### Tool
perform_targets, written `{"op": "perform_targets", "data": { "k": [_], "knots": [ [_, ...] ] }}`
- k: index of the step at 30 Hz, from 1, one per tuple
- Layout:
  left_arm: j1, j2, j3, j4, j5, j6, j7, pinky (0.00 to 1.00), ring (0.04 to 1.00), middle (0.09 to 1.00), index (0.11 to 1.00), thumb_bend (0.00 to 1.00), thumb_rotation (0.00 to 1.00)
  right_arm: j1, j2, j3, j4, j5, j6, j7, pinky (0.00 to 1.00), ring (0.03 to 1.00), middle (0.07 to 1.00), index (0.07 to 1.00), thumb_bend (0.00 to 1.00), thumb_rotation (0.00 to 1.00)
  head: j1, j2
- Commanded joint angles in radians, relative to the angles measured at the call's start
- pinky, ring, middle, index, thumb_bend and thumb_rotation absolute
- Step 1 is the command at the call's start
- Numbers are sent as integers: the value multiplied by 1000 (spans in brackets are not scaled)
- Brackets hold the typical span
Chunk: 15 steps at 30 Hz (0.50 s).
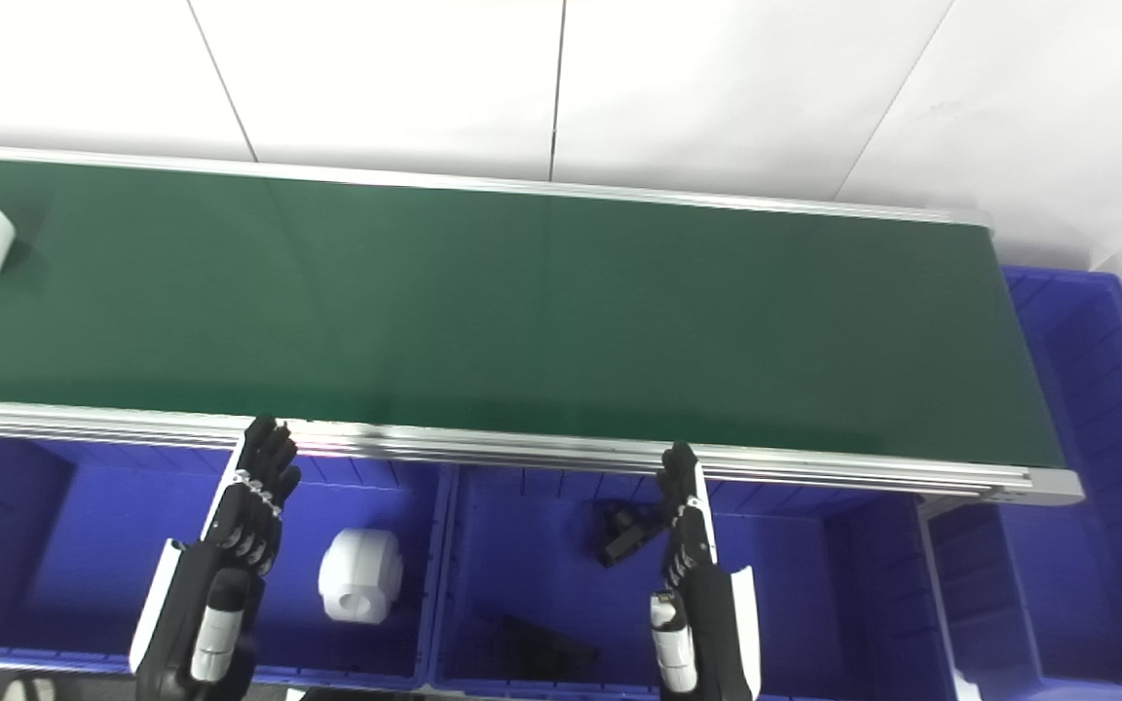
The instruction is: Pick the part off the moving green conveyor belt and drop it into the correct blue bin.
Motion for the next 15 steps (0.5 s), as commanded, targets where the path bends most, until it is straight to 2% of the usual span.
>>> {"op": "perform_targets", "data": {
  "k": [1,15],
  "knots": [
    [5,3,2,-18,8,-8,-2,1000,1000,1000,1000,782,915,1,2,4,-20,-2,-6,5,1000,981,981,996,913,1000,0,1],
    [7,2,1,-14,7,-12,-2,1000,1000,1000,1000,780,909,4,-3,3,-19,0,-10,5,1000,981,979,995,916,1000,-1,-1]
  ]
}}
